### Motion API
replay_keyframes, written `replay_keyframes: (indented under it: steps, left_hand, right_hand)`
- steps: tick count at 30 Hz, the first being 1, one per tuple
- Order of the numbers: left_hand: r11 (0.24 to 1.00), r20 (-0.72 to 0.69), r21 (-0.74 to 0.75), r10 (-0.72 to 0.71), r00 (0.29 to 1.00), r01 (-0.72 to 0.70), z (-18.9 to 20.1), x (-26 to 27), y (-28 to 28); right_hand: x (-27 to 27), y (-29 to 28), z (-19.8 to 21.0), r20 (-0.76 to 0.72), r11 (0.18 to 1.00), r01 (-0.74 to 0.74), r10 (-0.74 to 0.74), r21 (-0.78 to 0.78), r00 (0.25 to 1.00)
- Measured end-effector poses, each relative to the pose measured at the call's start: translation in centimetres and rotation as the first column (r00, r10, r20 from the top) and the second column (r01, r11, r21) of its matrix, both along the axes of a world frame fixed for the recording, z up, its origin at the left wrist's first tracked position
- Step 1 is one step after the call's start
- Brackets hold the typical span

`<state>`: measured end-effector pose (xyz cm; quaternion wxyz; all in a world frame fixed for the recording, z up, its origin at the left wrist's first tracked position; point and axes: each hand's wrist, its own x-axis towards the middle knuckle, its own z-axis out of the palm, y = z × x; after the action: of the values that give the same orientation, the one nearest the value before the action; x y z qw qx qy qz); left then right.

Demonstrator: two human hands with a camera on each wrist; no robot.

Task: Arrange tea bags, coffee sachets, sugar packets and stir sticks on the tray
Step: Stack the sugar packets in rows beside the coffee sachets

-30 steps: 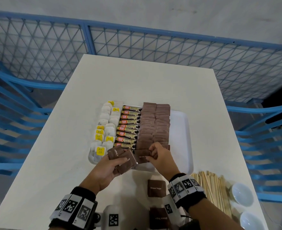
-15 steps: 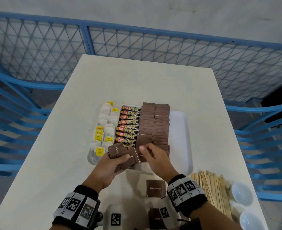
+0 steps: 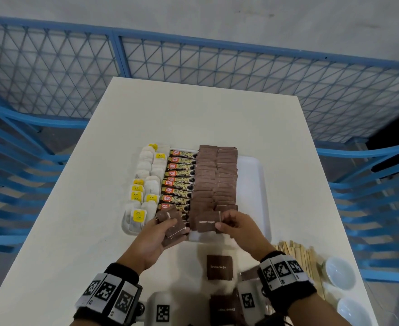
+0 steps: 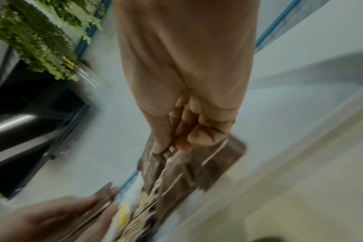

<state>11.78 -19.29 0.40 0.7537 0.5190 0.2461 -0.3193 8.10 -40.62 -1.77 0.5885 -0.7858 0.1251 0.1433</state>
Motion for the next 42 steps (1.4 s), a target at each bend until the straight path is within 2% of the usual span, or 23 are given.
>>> replay_keyframes:
  steps: [5,12,16,20,23,26,29,42]
  left_hand:
    - [0.999,0.018,0.004,-0.037,0.999,0.037,0.0,-0.2,0.0]
    - [0.999,0.051,0.016,-0.049,0.998,0.048,0.1,-0.2,-0.1]
    - [0.998,0.057,0.042,-0.058,0.997,0.056,0.0,-0.2,0.0]
    - [0.996,0.066,0.058,-0.065,0.996,0.061,0.1,-0.3,0.0]
    - [0.996,0.073,0.061,-0.067,0.995,0.063,0.1,-0.3,0.0]
    - [0.996,0.076,0.055,-0.068,0.995,0.064,0.0,-0.3,0.0]
    - [0.996,0.080,0.060,-0.072,0.994,0.067,0.1,-0.4,0.0]
    - [0.998,0.073,0.027,-0.065,0.995,0.063,0.3,-0.3,0.1]
  right_hand:
    - [-0.1,-3.2,-0.7,-0.046,0.990,0.124,-0.128,-0.073,0.991]
    - [-0.1,-3.8,-1.5,-0.100,0.938,0.066,-0.106,-0.340,0.989]
    - [-0.3,-3.2,-1.4,-0.081,0.914,0.047,-0.087,-0.403,0.993]
    - [-0.6,-2.5,-1.1,-0.057,0.884,0.017,-0.049,-0.467,0.997]
    - [-0.9,-2.0,-1.3,0.035,0.845,0.019,0.000,-0.534,0.999]
    - [-1.1,-1.7,-1.6,0.113,0.785,-0.046,0.146,-0.617,0.983]
    - [-1.0,-1.2,-1.8,0.096,0.719,-0.145,0.283,-0.680,0.954]
    - [0.1,-0.5,-1.9,0.122,0.691,-0.106,0.273,-0.715,0.954]
